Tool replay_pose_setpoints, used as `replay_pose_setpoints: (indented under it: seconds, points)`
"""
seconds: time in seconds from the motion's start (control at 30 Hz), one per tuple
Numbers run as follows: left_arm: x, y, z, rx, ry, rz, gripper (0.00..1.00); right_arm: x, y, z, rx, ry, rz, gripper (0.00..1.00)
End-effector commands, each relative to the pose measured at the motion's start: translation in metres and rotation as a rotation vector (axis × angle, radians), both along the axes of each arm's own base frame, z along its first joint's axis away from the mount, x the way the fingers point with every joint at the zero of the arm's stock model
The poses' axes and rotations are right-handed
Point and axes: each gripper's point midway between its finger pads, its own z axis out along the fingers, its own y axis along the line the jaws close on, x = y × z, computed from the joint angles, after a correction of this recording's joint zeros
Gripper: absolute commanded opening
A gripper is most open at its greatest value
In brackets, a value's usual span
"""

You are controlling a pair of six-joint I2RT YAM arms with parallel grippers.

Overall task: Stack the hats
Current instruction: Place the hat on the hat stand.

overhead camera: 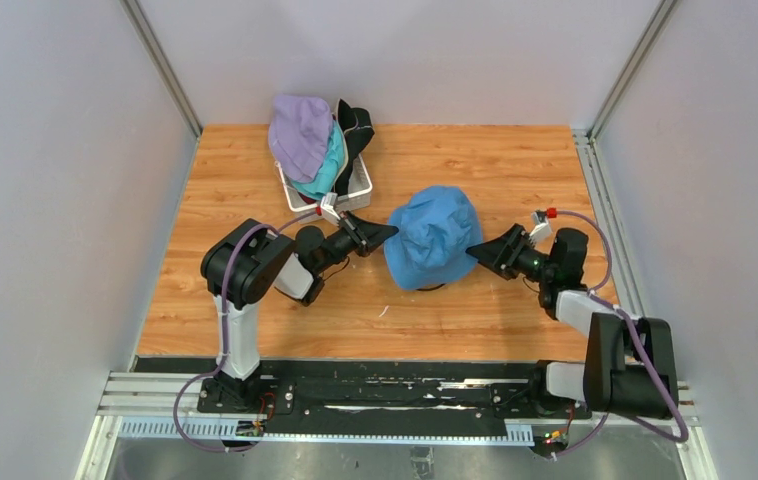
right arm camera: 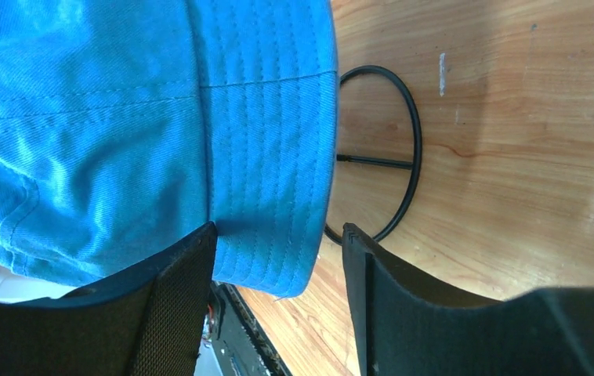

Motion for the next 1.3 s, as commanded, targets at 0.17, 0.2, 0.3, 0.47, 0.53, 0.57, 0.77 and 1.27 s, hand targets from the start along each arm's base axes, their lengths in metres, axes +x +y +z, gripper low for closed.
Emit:
replay_pose_setpoints:
  seconds: [0.17, 0.2, 0.3, 0.47, 0.53, 0.57, 0.77, 1.27]
  points:
    - [0.001, 0.002, 0.005, -0.014, -0.034, 0.004, 0.0, 0.007, 0.004, 0.018, 0.198, -0.101, 0.023, 0.24]
    - [0.002, 0.002, 0.005, -0.014, -0.035, 0.005, 0.0, 0.008, 0.004, 0.021, 0.215, -0.119, 0.026, 0.15]
    - [0.002, 0.003, 0.001, -0.008, -0.028, 0.007, 0.0, 0.009, 0.003, 0.021, 0.242, -0.132, 0.018, 0.01]
    - [0.003, 0.004, -0.008, 0.008, -0.016, 0.011, 0.0, 0.011, 0.001, 0.012, 0.247, -0.117, -0.001, 0.01]
    - [0.003, 0.005, -0.012, 0.015, -0.012, 0.016, 0.0, 0.011, 0.0, 0.008, 0.241, -0.109, -0.012, 0.01]
    - [0.004, 0.005, -0.015, 0.022, -0.008, 0.018, 0.0, 0.012, -0.002, 0.005, 0.236, -0.096, -0.025, 0.01]
    - [0.006, 0.007, -0.024, 0.032, 0.007, 0.029, 0.0, 0.013, -0.014, -0.018, 0.091, -0.04, -0.093, 0.01]
    - [0.008, 0.009, -0.044, 0.066, 0.034, 0.041, 0.0, 0.005, -0.049, -0.039, -0.247, 0.072, -0.222, 0.01]
